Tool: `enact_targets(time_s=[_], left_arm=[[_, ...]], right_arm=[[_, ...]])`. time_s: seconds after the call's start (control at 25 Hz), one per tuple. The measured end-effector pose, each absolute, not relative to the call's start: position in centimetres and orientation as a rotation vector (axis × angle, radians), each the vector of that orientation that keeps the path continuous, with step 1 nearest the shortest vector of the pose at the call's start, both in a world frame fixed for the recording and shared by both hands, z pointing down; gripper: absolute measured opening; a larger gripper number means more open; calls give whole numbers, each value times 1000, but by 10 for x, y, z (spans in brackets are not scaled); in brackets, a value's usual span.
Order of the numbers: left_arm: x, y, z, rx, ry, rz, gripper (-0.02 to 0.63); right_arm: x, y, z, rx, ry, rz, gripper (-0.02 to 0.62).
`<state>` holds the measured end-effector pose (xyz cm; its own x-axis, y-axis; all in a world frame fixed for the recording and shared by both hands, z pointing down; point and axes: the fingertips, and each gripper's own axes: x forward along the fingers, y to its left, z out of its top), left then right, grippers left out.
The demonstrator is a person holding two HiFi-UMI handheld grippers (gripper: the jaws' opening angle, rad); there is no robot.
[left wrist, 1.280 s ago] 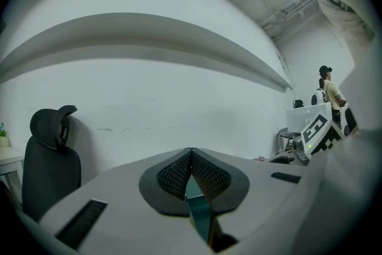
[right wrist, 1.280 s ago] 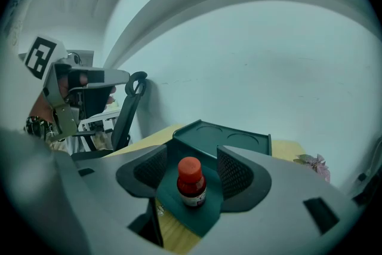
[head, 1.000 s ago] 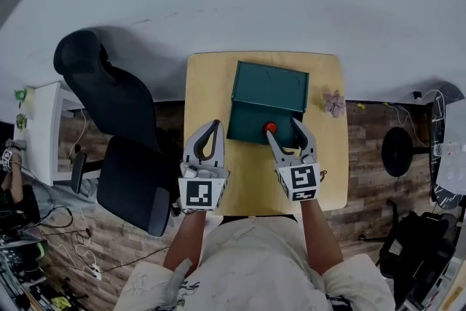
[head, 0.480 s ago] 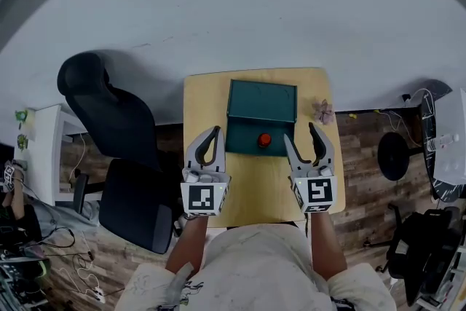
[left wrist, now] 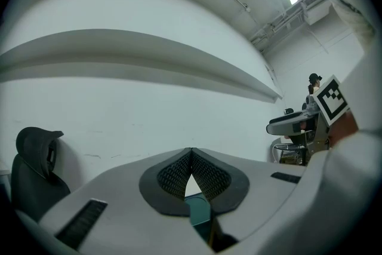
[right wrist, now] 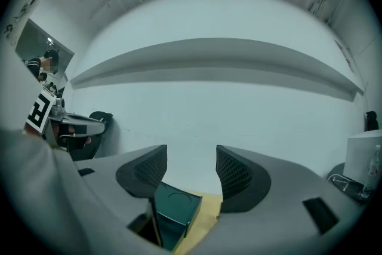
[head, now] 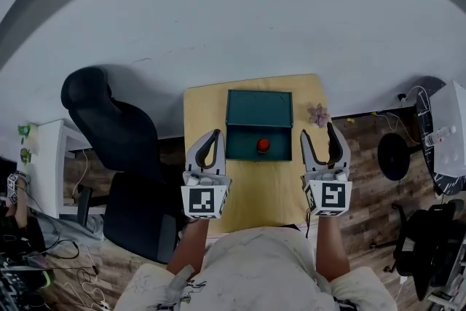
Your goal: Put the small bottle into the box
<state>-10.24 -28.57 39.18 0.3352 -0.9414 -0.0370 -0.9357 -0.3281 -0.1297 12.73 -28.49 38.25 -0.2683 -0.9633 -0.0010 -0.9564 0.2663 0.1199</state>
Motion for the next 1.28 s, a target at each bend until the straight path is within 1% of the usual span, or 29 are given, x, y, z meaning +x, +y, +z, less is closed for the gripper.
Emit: enact_targets(time_s=[0.48, 0.6, 0.76, 0.84, 0.88, 1.0, 1.04, 1.28], left_arm=[[-99, -287, 391, -2476, 1716, -69, 7], [-98, -287, 391, -2482, 1715, -69, 7], [-96, -289, 391, -2484, 1712, -66, 8], [-96, -289, 392, -2485, 1711, -63, 6], [-95, -289, 392, -2486, 1709, -62, 8], [-93, -288, 391, -2490, 1698, -62, 8], [-92, -288, 391, -2490, 1697, -63, 7], [-91, -289, 390, -2494, 1691, -59, 6]], right_arm=[[127, -284, 385, 1863, -2429, -145, 264], [125, -283, 384, 1861, -2430, -155, 249], [124, -284, 383, 1870, -2432, -157, 190], [124, -284, 382, 1874, -2432, -159, 148], [125, -283, 381, 1876, -2434, -160, 125], [124, -282, 380, 1873, -2439, -170, 27], [123, -282, 381, 1872, -2437, -170, 17], [119, -284, 384, 1851, -2420, -166, 15]])
